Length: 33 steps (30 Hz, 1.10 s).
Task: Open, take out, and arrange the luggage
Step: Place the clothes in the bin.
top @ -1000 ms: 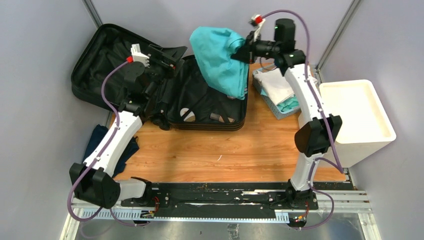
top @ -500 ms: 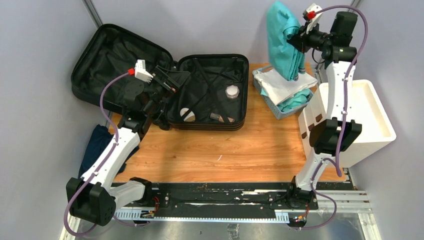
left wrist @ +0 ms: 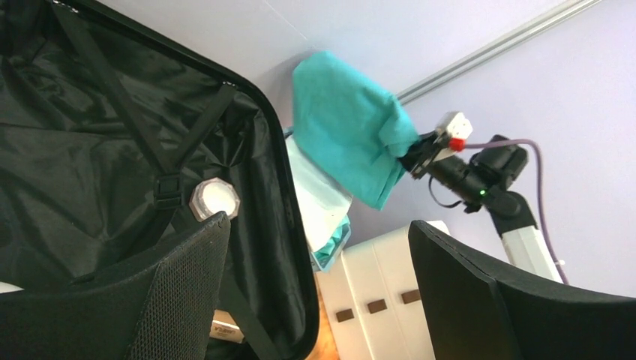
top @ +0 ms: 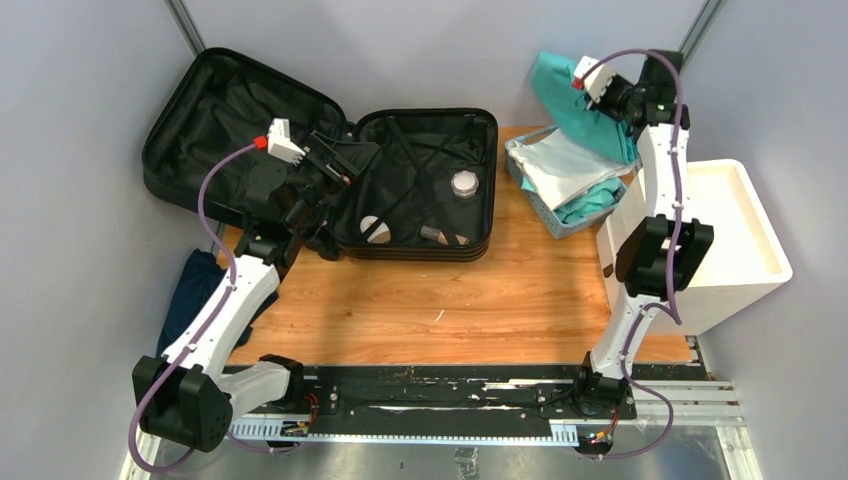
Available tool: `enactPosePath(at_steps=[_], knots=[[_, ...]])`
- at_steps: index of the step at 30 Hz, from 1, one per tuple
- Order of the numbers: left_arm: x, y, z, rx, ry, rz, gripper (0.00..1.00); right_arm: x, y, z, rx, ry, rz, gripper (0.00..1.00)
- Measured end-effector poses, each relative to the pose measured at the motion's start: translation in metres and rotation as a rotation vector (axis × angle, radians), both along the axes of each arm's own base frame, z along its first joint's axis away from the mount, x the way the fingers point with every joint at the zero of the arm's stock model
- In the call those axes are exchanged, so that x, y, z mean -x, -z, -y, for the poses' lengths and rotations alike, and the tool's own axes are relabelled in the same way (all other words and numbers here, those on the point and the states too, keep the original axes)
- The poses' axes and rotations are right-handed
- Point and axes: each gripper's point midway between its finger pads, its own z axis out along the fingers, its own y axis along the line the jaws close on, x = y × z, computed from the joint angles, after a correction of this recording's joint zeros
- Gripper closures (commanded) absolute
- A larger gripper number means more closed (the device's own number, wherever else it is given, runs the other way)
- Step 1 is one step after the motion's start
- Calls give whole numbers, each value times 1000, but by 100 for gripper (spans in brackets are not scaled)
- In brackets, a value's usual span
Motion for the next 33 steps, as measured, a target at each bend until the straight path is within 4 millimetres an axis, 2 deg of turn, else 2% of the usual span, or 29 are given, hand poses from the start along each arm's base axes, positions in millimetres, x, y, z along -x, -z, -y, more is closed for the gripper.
enactPosePath(at_steps=[5,7,9,12,16,18,20,22,25,29,32,33], knots=[[0,0,-1,-2,-2,1,10,15,73,-1,124,-81,-111,100],[0,0,-1,-2,-2,0,10,30,97,-8,139,-134,-158,100],[-1,1,-1,-3,-1,-1,10,51,109,-18,140,-192,-196,99],[-2,3,0,-4,2,-6,10,79,109,-30,137,-255,-221,88],[-4,9,3,-8,12,-22,6,105,108,-36,148,-298,-259,73],[-5,12,3,-8,15,-30,6,116,116,-39,151,-325,-301,59],[-6,12,4,-7,17,-33,5,129,125,-41,147,-347,-356,40],[-6,13,4,-6,19,-34,5,143,134,-44,138,-374,-413,27],[-5,13,5,-5,25,-35,0,163,145,-49,116,-409,-496,21],[-4,13,6,-4,32,-35,0,188,156,-58,56,-460,-620,18],[-4,13,7,-4,36,-36,0,196,145,-66,13,-500,-660,16],[-4,13,7,-3,37,-36,0,199,128,-72,-14,-530,-655,16]])
